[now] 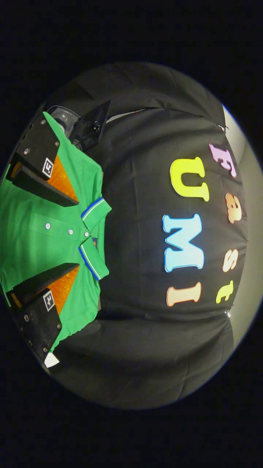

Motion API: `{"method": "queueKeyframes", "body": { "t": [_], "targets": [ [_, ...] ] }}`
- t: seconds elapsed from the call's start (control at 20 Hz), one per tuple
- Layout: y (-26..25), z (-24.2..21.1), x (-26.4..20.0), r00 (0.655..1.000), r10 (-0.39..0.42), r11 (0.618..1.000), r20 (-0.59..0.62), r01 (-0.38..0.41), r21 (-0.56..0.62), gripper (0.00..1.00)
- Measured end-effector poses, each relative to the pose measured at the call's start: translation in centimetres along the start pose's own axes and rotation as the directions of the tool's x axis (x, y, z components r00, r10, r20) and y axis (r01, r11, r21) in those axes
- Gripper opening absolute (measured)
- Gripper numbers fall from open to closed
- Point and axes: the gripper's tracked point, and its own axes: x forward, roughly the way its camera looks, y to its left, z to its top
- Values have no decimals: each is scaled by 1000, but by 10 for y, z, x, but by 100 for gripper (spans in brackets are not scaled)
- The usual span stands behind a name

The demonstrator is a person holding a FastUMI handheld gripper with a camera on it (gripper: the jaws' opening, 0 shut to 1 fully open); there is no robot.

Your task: Put the clothes into the washing machine and then close the washing machine lid.

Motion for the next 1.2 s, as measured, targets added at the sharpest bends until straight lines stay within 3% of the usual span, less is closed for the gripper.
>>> {"method": "queueKeyframes", "body": {
  "t": [0.35, 0.65, 0.85, 1.0, 1.15, 1.2],
  "targets": [
    [6, -29, 26, 989, 30, 999, -145, -27, 20, 95],
    [8, -28, 28, 980, 16, 1000, -199, -11, 24, 95],
    [14, -28, 28, 977, 40, 999, -210, -36, 22, 83],
    [12, -27, 25, 975, 38, 999, -220, -29, 42, 57],
    [16, -29, 22, 972, 51, 999, -231, -46, 25, 54],
    [19, -28, 22, 970, 67, 998, -233, -63, 24, 46]
  ]
}}
